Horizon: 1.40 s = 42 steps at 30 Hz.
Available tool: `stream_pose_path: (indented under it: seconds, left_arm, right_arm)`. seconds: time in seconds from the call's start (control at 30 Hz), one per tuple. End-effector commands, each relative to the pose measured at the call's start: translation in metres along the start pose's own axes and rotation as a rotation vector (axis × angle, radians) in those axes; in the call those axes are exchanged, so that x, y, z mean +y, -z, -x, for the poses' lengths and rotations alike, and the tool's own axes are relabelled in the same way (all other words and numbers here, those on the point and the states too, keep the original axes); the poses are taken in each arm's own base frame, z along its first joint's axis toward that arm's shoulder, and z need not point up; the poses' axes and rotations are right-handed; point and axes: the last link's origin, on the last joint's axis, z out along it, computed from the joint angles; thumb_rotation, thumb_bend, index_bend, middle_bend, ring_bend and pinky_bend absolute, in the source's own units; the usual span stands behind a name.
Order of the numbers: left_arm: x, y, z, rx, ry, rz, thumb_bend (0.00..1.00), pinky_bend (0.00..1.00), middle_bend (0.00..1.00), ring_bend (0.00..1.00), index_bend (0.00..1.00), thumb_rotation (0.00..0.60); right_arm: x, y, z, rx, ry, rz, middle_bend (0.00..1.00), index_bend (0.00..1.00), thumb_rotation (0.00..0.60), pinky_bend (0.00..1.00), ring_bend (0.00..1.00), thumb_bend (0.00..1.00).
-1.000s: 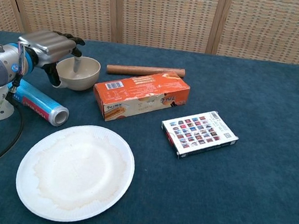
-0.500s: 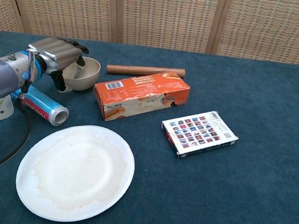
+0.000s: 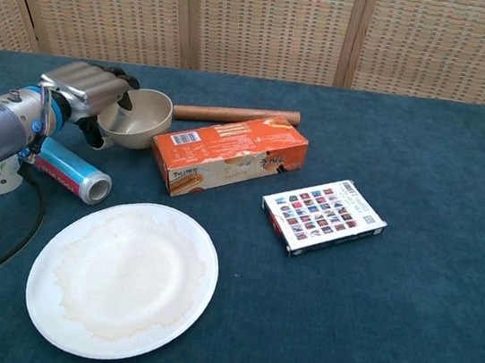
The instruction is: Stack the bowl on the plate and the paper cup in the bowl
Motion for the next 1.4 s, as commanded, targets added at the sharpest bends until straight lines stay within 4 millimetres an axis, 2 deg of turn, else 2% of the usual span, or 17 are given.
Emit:
stream_pose_path:
  seconds: [0.03,0.23,0.5,0.7,0.83,0.93,1.17,1.4]
  left_arm:
    - [-0.004,0.001,0.000,0.004,0.000,-0.006,0.36,0.09,0.11,0.00,0.66,0.600]
    - [-0.008,0.003,-0.003,0.015,0.002,-0.004,0.37,0.09,0.11,0.00,0.66,0.600]
    - [-0.013,0.015,-0.025,0.060,0.020,0.046,0.37,0.09,0.11,0.00,0.66,0.600]
    - [-0.018,0.048,-0.049,0.093,0.070,0.128,0.37,0.09,0.11,0.00,0.66,0.600]
    - [-0.023,0.065,-0.056,0.098,0.059,0.161,0.37,0.09,0.11,0.00,0.66,0.600]
    - [-0.028,0.088,-0.063,0.096,0.059,0.204,0.37,0.09,0.11,0.00,0.66,0.600]
    - [-0.041,0.137,-0.064,0.048,0.049,0.303,0.37,0.08,0.11,0.00,0.66,0.600]
    - [-0.033,0.165,-0.059,0.039,-0.004,0.406,0.37,0.08,0.11,0.00,0.66,0.600]
  right_arm:
    - [0.000,0.001,0.000,0.001,0.001,-0.001,0.00,0.00,0.600,0.00,0.00,0.15]
    - [-0.001,0.003,-0.001,0.003,0.000,-0.002,0.00,0.00,0.600,0.00,0.00,0.14]
    - [-0.002,0.004,-0.002,0.001,0.003,-0.007,0.00,0.00,0.600,0.00,0.00,0.14]
    - [-0.003,0.005,-0.003,0.007,0.007,-0.012,0.00,0.00,0.600,0.00,0.00,0.14]
    - [-0.004,0.005,-0.003,0.006,0.008,-0.012,0.00,0.00,0.600,0.00,0.00,0.14]
    - [-0.005,0.005,-0.002,0.004,0.013,-0.012,0.00,0.00,0.600,0.00,0.00,0.14]
    - [-0.010,0.007,-0.003,0.013,0.023,-0.027,0.00,0.00,0.600,0.00,0.00,0.15]
    - [-0.011,0.009,-0.005,0.022,0.025,-0.027,0.00,0.00,0.600,0.00,0.00,0.14]
